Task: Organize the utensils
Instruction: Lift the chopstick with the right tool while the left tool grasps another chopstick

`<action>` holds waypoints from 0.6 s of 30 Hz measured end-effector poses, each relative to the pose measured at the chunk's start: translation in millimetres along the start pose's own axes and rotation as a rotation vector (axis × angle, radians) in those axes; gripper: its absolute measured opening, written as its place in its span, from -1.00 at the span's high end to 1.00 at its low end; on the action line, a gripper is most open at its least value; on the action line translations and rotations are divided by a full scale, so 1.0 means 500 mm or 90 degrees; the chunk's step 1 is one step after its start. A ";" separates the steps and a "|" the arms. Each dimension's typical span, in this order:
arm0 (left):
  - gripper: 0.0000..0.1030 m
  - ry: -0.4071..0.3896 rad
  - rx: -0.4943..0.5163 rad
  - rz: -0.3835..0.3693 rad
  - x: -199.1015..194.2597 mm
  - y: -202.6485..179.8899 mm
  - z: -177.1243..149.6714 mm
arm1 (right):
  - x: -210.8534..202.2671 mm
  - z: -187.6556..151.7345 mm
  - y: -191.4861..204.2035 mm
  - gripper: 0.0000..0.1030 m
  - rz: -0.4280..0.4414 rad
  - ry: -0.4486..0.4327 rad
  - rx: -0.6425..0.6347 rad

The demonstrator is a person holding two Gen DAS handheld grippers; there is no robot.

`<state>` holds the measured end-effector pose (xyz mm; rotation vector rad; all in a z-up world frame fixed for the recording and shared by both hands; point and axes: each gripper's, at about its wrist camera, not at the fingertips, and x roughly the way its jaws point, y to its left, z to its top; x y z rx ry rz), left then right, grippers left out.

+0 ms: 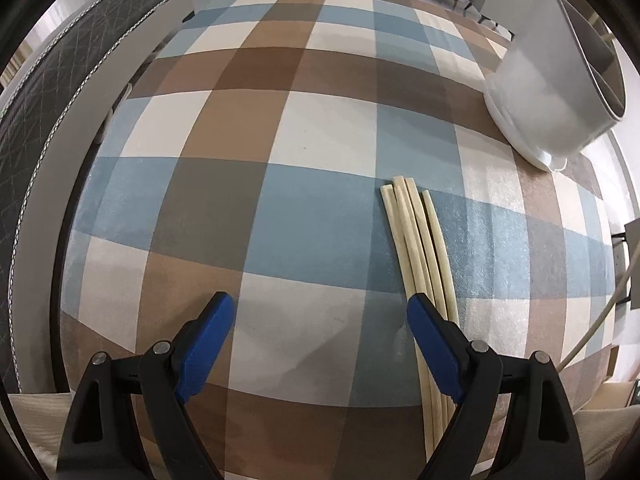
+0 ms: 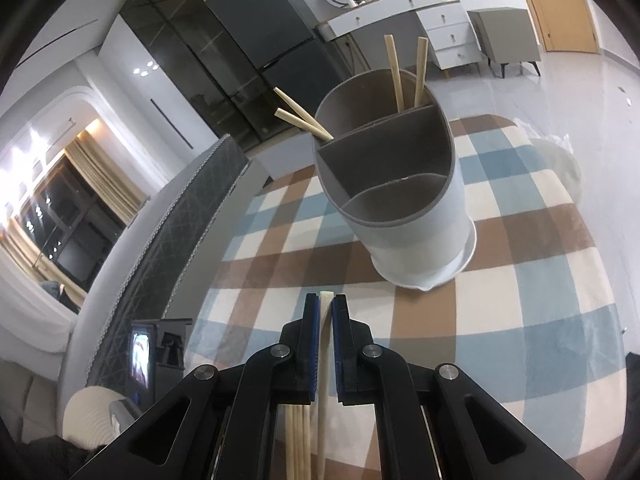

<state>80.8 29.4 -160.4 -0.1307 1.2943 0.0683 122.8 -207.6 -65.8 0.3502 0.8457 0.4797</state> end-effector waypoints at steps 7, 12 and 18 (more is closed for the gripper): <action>-0.65 0.007 0.000 0.007 0.011 -0.009 0.017 | -0.010 0.007 0.008 0.89 0.020 -0.017 0.000; -0.68 0.012 -0.001 0.026 0.013 -0.024 0.034 | -0.011 0.020 0.008 0.89 0.032 -0.031 0.014; -0.68 0.025 0.005 0.045 0.020 -0.037 0.065 | -0.025 0.023 0.008 0.89 0.034 -0.043 0.012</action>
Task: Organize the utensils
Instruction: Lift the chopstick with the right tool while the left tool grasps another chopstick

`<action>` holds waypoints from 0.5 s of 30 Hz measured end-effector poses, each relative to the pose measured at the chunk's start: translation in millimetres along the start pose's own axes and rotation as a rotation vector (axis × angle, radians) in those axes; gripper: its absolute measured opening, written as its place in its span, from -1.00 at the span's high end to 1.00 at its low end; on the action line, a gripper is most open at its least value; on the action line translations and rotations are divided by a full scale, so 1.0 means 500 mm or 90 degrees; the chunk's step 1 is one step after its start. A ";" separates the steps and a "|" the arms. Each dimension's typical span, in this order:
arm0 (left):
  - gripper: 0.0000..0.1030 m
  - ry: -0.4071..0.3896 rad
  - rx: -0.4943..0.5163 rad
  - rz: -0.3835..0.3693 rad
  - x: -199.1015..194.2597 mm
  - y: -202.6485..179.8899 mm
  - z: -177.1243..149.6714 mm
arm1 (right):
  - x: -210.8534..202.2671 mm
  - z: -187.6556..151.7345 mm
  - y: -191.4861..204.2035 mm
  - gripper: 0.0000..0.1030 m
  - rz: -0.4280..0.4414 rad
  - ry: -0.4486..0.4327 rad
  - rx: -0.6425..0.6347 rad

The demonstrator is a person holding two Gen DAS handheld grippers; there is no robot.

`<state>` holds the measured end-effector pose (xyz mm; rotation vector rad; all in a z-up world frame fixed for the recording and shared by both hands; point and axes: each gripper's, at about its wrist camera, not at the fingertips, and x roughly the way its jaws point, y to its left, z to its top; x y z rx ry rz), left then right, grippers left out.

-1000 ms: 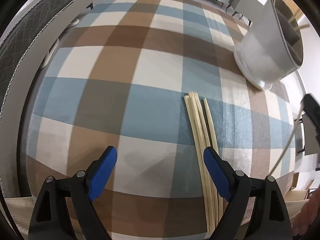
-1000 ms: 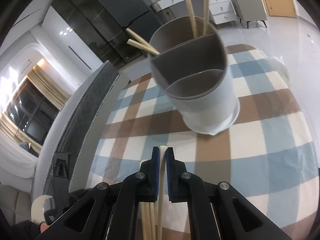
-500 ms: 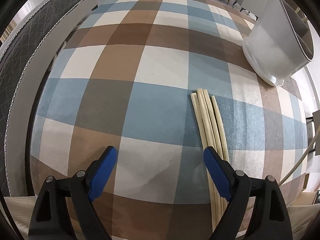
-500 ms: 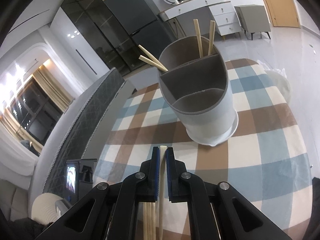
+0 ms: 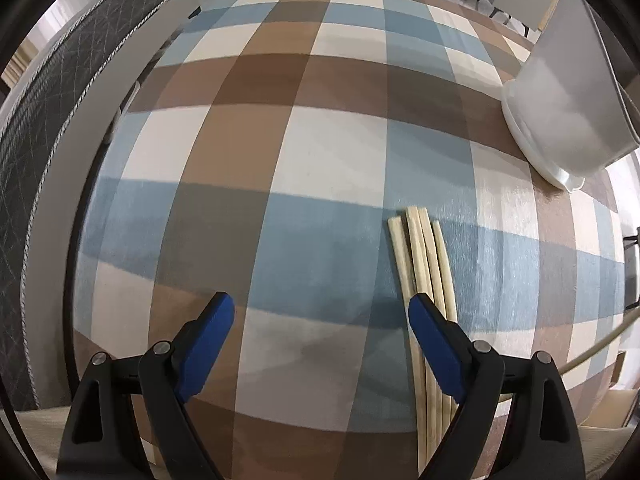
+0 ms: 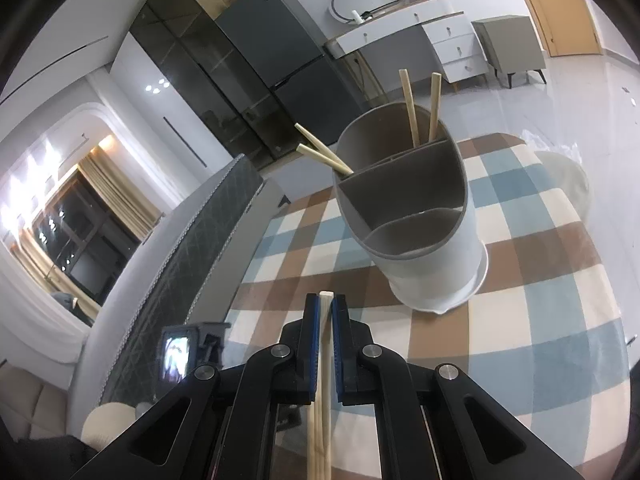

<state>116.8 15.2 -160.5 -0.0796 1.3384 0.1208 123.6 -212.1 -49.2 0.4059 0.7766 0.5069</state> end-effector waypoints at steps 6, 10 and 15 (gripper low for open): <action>-0.67 0.012 0.033 0.030 0.011 -0.029 0.022 | -0.012 0.007 -0.009 0.89 0.007 -0.010 0.019; -0.43 0.013 0.036 0.025 0.011 -0.041 0.036 | -0.018 0.012 -0.007 0.89 0.013 -0.018 0.020; 0.37 0.041 0.033 -0.022 0.006 -0.072 0.057 | -0.023 0.014 -0.003 0.90 0.020 -0.020 0.013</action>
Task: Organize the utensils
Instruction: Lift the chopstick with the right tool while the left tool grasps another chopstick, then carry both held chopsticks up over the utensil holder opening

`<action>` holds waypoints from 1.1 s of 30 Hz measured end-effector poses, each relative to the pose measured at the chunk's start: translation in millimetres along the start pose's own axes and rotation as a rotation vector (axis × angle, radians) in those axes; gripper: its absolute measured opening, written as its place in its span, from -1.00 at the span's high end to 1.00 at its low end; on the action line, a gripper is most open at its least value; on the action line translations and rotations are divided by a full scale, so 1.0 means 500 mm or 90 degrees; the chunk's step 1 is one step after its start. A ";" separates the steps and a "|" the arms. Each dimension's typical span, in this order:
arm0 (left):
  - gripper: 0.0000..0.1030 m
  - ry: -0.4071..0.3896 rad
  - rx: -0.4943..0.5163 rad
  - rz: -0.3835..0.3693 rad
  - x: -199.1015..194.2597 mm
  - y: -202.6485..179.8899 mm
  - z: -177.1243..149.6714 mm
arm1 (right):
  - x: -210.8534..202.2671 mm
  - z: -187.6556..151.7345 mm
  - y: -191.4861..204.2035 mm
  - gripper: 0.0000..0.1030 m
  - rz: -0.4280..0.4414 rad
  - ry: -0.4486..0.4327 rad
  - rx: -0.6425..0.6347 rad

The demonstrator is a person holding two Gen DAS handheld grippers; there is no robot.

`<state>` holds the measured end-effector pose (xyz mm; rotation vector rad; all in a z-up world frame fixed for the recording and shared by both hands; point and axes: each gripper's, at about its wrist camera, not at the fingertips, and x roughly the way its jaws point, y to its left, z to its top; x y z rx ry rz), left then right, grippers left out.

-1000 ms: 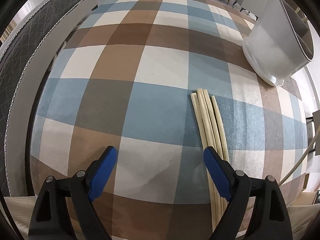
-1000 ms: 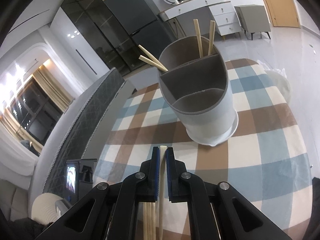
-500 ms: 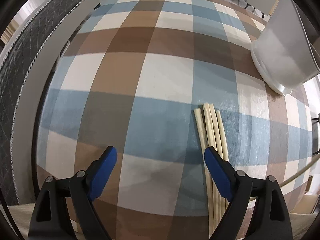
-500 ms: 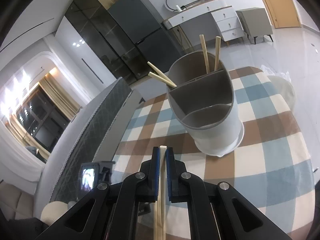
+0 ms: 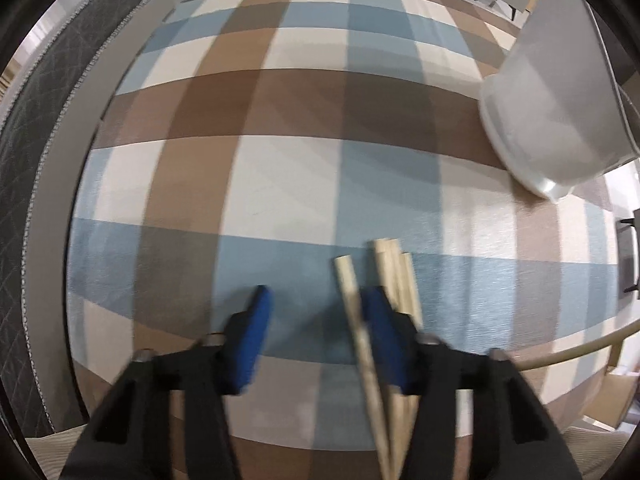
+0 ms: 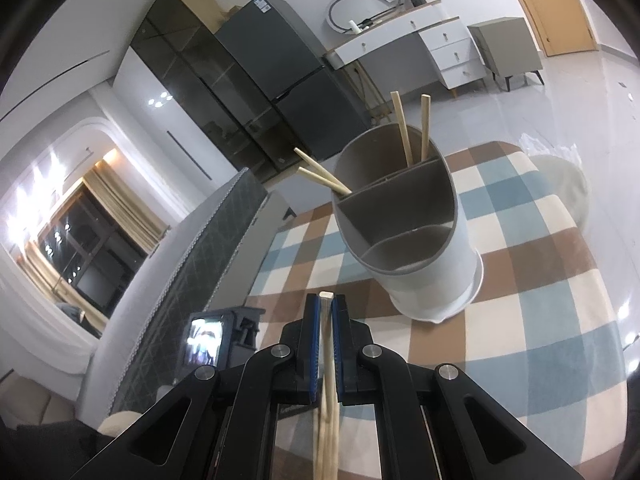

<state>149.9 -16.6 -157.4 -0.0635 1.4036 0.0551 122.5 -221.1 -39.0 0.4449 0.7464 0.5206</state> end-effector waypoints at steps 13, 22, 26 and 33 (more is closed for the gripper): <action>0.96 -0.100 -0.028 -0.039 -0.076 -0.002 -0.002 | -0.009 -0.009 -0.008 0.90 -0.017 0.004 -0.002; 0.97 -0.272 -0.049 -0.115 -0.186 0.069 -0.055 | -0.040 -0.041 0.019 0.90 -0.016 -0.004 -0.028; 0.97 -0.311 -0.030 -0.129 -0.222 0.076 -0.074 | -0.052 -0.060 0.027 0.90 -0.033 -0.011 -0.032; 0.97 -0.330 -0.019 -0.154 -0.249 0.094 -0.101 | -0.087 -0.083 0.057 0.90 -0.049 -0.037 -0.057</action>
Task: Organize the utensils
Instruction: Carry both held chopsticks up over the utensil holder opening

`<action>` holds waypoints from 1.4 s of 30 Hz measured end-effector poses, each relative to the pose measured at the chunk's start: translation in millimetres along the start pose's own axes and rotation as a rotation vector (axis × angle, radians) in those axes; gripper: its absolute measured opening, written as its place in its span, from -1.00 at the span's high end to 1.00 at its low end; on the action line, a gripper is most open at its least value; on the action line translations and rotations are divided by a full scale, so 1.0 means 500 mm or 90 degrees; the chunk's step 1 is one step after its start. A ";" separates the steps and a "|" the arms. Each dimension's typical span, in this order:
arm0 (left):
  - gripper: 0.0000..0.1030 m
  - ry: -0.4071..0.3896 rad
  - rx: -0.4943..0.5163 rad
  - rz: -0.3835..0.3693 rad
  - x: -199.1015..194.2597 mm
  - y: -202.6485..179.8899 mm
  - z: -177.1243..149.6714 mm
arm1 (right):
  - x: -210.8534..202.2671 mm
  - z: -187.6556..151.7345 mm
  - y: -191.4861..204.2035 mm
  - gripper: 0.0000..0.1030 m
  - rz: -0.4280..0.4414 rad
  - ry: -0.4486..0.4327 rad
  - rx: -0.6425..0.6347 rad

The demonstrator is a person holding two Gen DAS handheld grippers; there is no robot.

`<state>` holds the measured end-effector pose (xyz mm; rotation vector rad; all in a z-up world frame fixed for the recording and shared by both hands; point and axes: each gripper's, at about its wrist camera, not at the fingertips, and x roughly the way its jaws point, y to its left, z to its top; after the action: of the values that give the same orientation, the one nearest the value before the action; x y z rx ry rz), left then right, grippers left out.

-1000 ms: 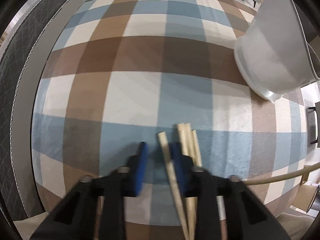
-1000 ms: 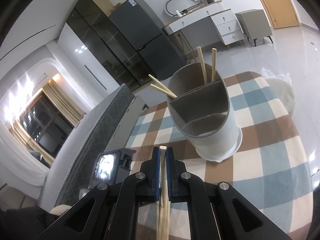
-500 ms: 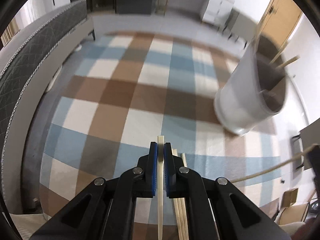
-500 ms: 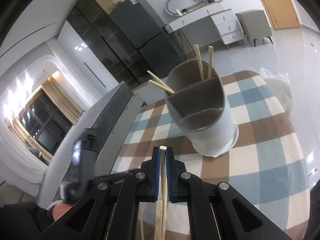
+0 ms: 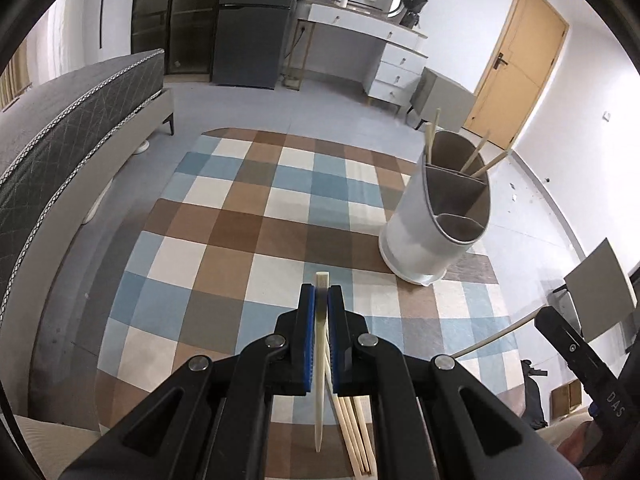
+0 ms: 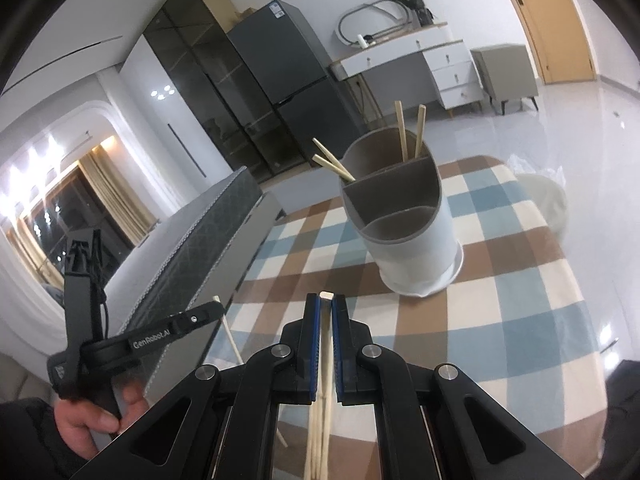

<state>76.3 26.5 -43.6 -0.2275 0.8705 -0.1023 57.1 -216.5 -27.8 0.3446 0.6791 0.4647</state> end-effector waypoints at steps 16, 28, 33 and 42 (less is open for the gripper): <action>0.97 0.026 0.066 -0.018 -0.016 -0.029 0.000 | -0.043 -0.003 0.029 0.90 -0.036 -0.003 -0.002; 0.97 0.025 0.095 -0.074 -0.054 -0.093 0.045 | -0.069 0.040 0.036 0.90 -0.068 -0.021 -0.050; 0.97 0.015 0.091 -0.093 -0.074 -0.119 0.096 | -0.090 0.094 0.036 0.90 -0.062 -0.026 -0.058; 0.98 -0.020 0.064 -0.136 -0.089 -0.155 0.211 | -0.099 0.229 0.061 0.90 -0.073 -0.043 -0.129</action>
<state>128.8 -24.1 73.7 -0.2262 0.8054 -0.3400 90.7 -233.8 94.6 0.1287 0.5779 0.4064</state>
